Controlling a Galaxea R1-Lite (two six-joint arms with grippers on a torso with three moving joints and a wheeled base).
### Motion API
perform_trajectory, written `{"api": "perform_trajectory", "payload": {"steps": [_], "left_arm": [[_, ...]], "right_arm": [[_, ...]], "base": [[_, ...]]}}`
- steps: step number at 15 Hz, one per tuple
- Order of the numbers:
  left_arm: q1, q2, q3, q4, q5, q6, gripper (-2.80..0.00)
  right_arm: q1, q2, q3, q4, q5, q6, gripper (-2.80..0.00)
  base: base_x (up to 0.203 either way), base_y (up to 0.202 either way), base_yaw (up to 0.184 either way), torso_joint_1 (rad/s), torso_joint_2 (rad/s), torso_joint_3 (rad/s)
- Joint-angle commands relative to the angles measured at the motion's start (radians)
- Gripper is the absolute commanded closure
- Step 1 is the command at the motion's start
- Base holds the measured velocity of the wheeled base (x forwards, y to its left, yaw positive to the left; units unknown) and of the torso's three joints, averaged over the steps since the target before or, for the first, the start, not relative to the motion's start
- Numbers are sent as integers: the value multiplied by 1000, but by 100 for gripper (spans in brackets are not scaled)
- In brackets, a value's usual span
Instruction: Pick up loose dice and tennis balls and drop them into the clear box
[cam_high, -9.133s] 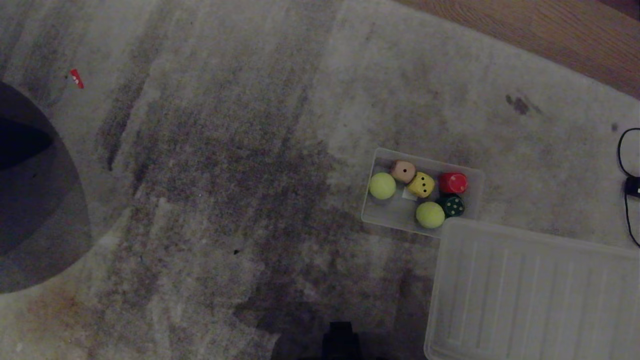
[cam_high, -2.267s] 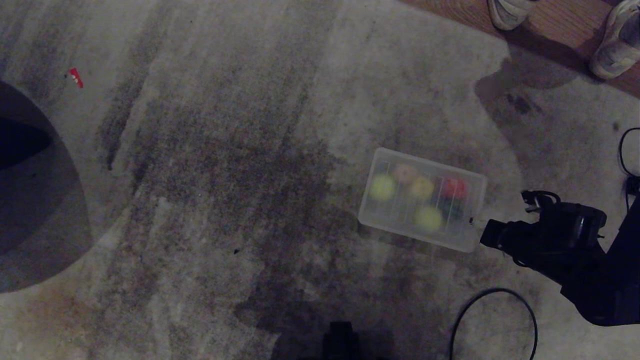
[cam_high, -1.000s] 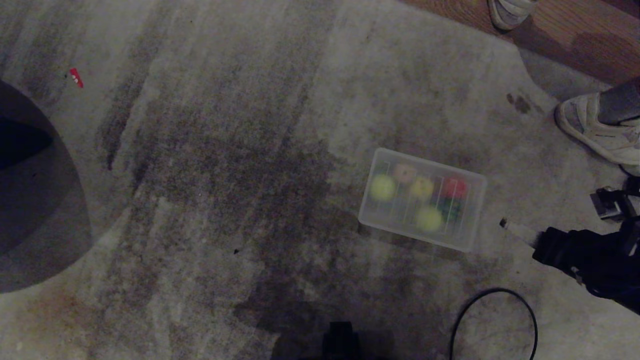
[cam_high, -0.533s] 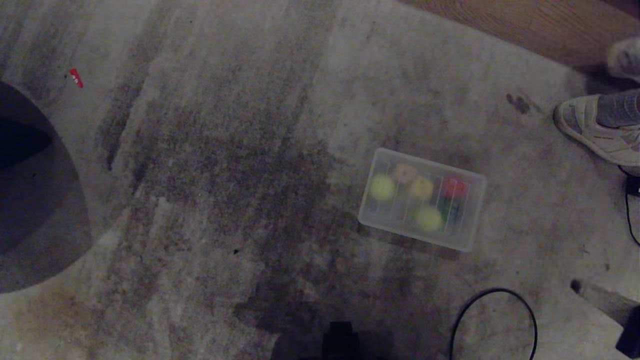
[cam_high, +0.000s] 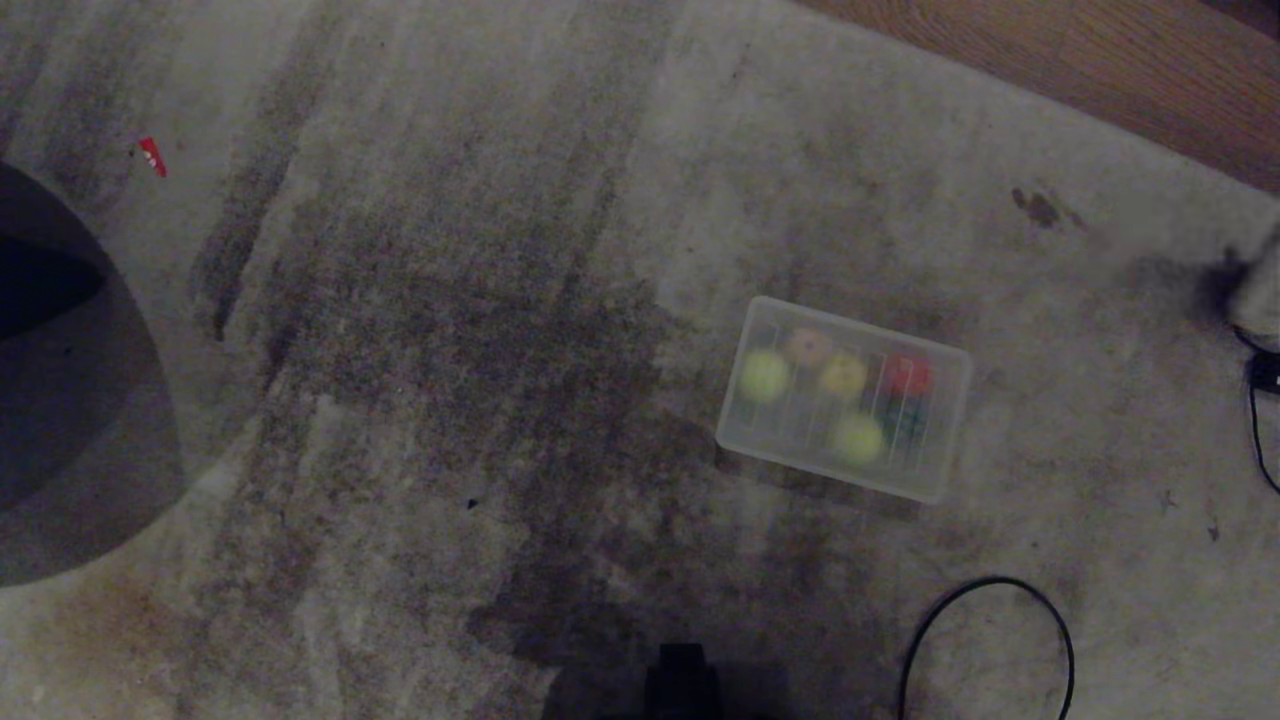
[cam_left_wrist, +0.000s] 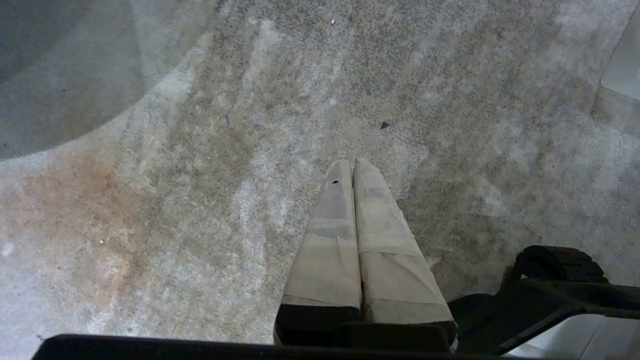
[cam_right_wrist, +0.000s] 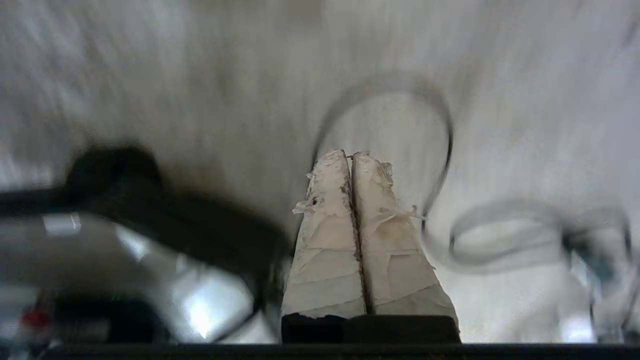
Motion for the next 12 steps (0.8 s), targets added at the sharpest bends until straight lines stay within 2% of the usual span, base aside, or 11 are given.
{"api": "perform_trajectory", "payload": {"steps": [1,4,12], "left_arm": [[0,2,2,0,1,0,0],[0,1,2,0,1,0,0],[0,2,2,1,1,1,0]], "right_arm": [[14,-178,13,-7,-4,-4,0],[20,-195,18,-16,-10,21,0],[19,-195,18,-16,-10,22,0]], "base": [[0,0,0,0,0,0],[0,0,0,0,0,0],[0,0,0,0,0,0]]}}
